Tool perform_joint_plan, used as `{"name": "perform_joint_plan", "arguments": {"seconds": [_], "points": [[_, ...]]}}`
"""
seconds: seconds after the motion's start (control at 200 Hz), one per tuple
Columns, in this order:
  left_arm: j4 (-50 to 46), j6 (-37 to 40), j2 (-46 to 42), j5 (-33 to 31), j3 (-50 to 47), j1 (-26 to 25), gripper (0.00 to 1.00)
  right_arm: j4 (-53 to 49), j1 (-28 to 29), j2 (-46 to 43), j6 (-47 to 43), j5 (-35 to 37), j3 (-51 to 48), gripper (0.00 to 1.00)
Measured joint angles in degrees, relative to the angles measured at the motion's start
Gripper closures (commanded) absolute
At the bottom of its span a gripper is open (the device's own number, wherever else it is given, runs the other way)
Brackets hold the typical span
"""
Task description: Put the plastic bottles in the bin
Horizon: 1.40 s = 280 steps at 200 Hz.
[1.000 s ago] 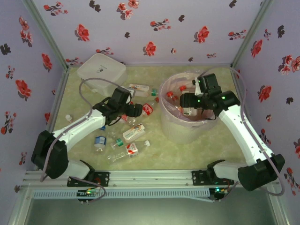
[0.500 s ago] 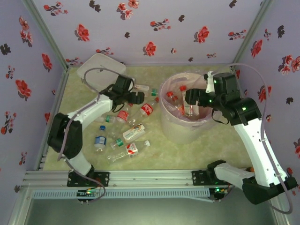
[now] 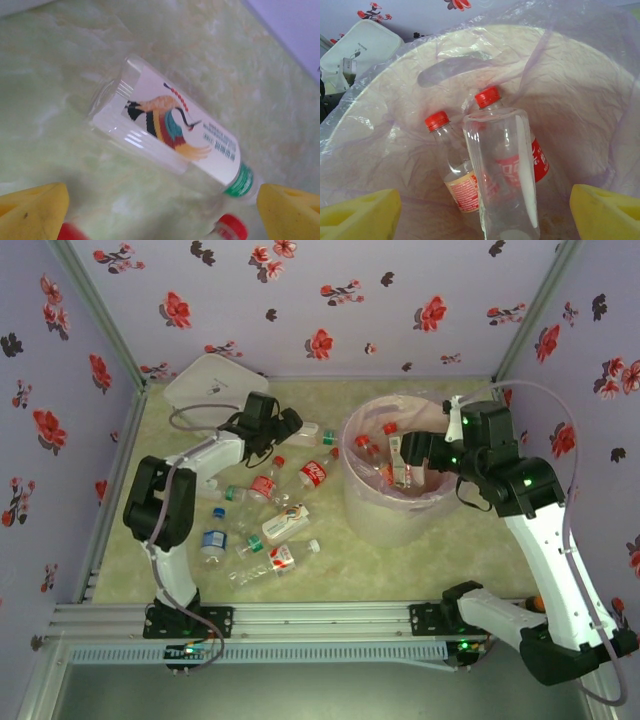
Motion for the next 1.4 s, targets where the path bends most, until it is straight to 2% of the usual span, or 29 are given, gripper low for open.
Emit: {"name": "perform_joint_plan", "arguments": {"seconds": [0.17,0.36,0.46,0.76,0.95,1.18,1.4], "points": [[6.5,-10.6,4.9,0.7,0.0,0.5,0.03,-0.1,0.0,-0.6,-0.5,1.2,0.0,0.12],[10.8,-17.4,10.2,2.9,0.8,0.7,0.04,-0.3,0.0,-0.6,-1.4,2.4,0.0,0.12],[13.0,-19.1,12.1,3.4,2.9,0.9,0.1,-0.4,0.0,-0.6,-1.7,2.8,0.0,0.12],[15.8,-21.7,14.3,4.4,3.7,1.5,0.44,-0.4,0.0,-0.9,-2.1,3.2,0.0,0.12],[18.0,-21.9,14.2,5.2,2.6,2.2,0.49,-0.4,0.0,-0.9,-2.1,2.7,0.0,0.13],[18.2,-18.9,8.5,6.5,-0.5,3.9,0.49,-1.0,0.0,-1.0,-2.9,0.9,1.8,0.13],[16.7,-9.5,-7.8,8.8,-4.2,5.1,0.49,-5.2,0.1,-0.5,-6.5,-0.7,8.8,0.15]]}}
